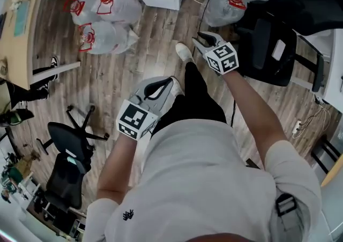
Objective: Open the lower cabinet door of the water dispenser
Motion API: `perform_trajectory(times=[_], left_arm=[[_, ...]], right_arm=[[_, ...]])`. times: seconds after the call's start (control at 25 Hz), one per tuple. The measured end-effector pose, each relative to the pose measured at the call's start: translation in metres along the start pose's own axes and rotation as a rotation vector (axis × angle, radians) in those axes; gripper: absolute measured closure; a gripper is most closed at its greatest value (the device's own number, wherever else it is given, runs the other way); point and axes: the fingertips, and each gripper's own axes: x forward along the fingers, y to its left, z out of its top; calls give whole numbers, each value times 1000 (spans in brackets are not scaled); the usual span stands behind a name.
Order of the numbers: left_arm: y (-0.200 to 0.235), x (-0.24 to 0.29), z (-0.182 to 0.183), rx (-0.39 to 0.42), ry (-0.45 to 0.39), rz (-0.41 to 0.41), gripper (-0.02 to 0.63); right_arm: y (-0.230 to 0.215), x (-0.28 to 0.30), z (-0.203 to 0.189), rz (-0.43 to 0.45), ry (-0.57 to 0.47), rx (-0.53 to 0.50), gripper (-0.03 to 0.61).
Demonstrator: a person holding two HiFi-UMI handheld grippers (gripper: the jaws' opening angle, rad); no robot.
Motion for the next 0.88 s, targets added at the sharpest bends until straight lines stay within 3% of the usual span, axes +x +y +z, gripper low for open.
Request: perform_trajectory(times=[0.44,0.6,0.88], left_arm=[[99,127,30,-35,70,-78,558],[128,162,30,-89,90,-91,557],[153,198,1,-67,108,-105,557]], right_arm=[[-163,202,-44,-44,158,-21,453],[-197,258,-61,-35,195,-53,439],[-232,337,-89,-5,248,-115,425]])
